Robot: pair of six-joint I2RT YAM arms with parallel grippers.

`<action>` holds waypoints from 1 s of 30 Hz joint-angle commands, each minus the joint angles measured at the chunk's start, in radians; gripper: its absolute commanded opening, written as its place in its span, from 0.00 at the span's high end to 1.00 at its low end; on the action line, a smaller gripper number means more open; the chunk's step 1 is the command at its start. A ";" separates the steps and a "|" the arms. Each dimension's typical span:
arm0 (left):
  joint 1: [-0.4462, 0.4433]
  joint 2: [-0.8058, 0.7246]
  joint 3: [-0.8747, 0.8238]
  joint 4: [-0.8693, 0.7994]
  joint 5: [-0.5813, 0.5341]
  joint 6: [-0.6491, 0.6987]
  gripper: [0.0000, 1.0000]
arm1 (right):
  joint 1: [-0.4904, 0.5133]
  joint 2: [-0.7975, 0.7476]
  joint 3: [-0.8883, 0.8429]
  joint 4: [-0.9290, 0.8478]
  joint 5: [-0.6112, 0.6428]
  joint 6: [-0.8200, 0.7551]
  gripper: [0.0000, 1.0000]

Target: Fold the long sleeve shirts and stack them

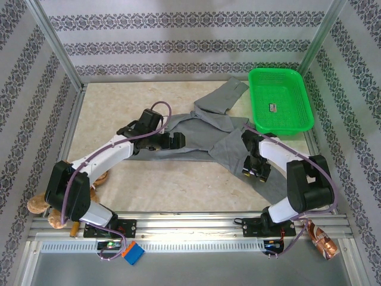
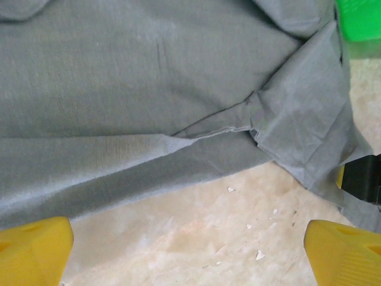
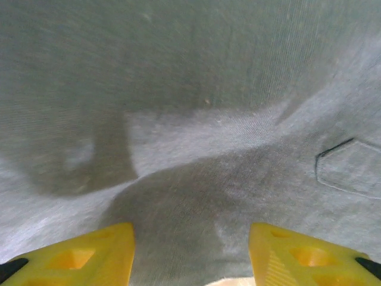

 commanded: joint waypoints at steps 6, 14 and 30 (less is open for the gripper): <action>-0.012 0.018 -0.039 0.074 -0.049 -0.044 0.00 | -0.001 0.081 0.022 0.074 0.036 0.076 0.70; -0.008 -0.008 -0.066 0.053 -0.103 -0.047 0.00 | 0.018 0.067 0.054 0.091 -0.008 0.057 1.00; 0.084 -0.034 -0.100 -0.006 -0.208 -0.094 0.00 | 0.118 -0.090 0.441 -0.040 -0.025 0.000 1.00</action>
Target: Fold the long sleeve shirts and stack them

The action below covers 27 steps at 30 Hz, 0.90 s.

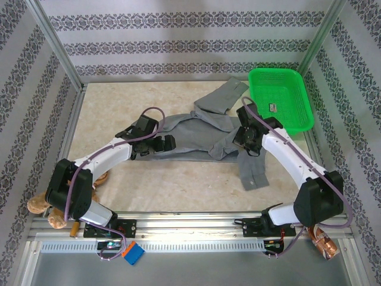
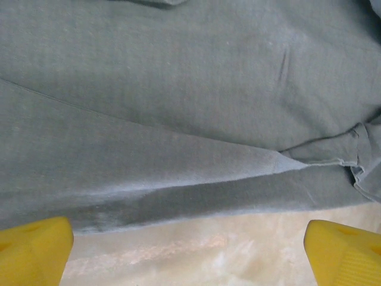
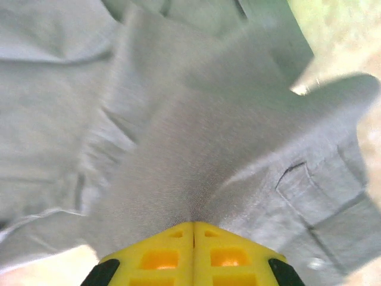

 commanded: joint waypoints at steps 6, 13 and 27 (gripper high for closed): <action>0.066 -0.037 0.014 -0.063 -0.077 -0.025 0.00 | 0.005 0.162 0.274 -0.035 -0.065 -0.061 1.00; 0.092 -0.046 0.032 -0.074 -0.086 -0.007 0.00 | -0.001 0.354 0.540 -0.051 -0.118 -0.097 1.00; 0.093 -0.075 0.003 -0.117 -0.081 0.008 0.00 | -0.099 0.729 0.985 -0.069 -0.267 -0.088 1.00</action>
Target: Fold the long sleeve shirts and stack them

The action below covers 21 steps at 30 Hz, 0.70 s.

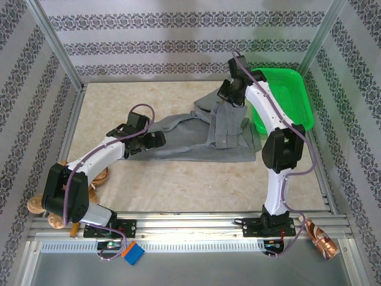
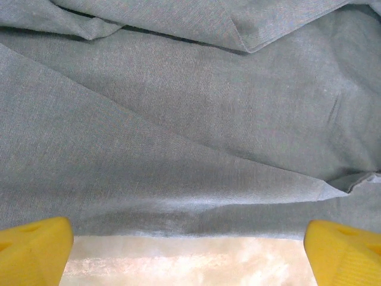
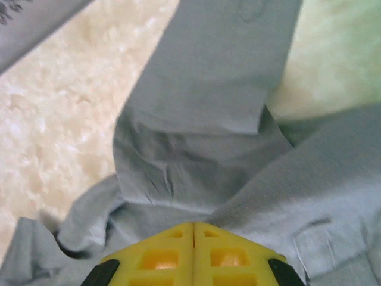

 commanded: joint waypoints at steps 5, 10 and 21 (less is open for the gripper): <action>0.008 -0.052 -0.030 -0.064 -0.046 0.002 0.00 | -0.023 0.196 0.250 -0.032 -0.111 0.029 1.00; 0.015 -0.055 -0.033 -0.095 -0.063 -0.002 0.00 | -0.038 0.330 0.386 -0.040 -0.146 0.054 1.00; 0.191 0.048 -0.032 -0.098 0.085 -0.042 0.00 | 0.062 -0.051 -0.125 -0.056 0.018 -0.324 0.46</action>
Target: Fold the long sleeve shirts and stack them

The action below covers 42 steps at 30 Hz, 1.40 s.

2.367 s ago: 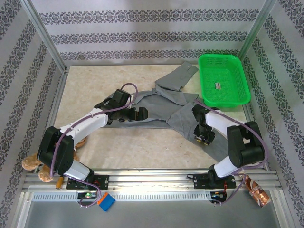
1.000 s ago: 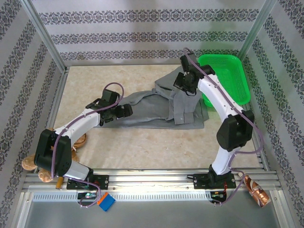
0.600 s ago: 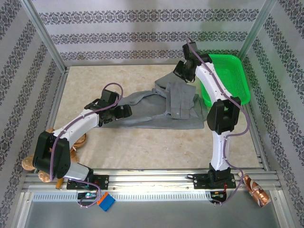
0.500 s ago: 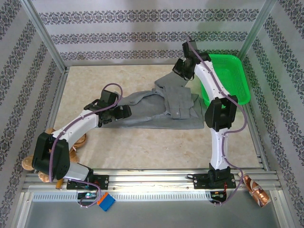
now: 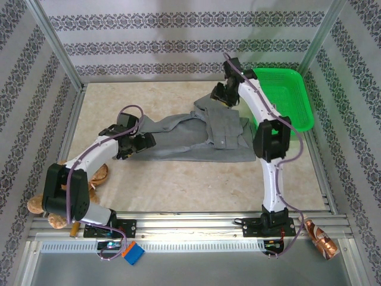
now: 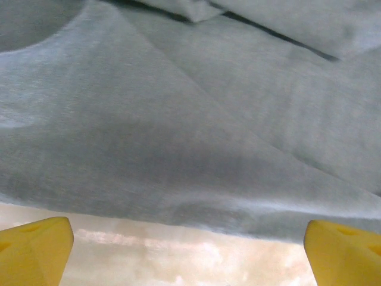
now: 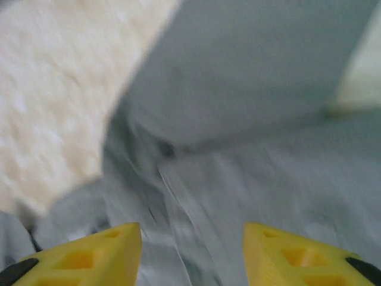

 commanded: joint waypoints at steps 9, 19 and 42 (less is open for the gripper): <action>0.166 0.163 -0.004 0.021 0.110 0.022 0.00 | 0.205 -0.424 -0.764 0.121 0.240 -0.343 0.38; 0.188 0.224 -0.020 0.034 0.113 0.067 0.00 | 0.306 -0.277 -0.735 0.186 0.406 -0.423 0.41; 0.207 0.145 -0.136 0.048 0.119 0.079 0.00 | 0.183 -0.167 -0.532 0.174 0.418 -0.411 0.90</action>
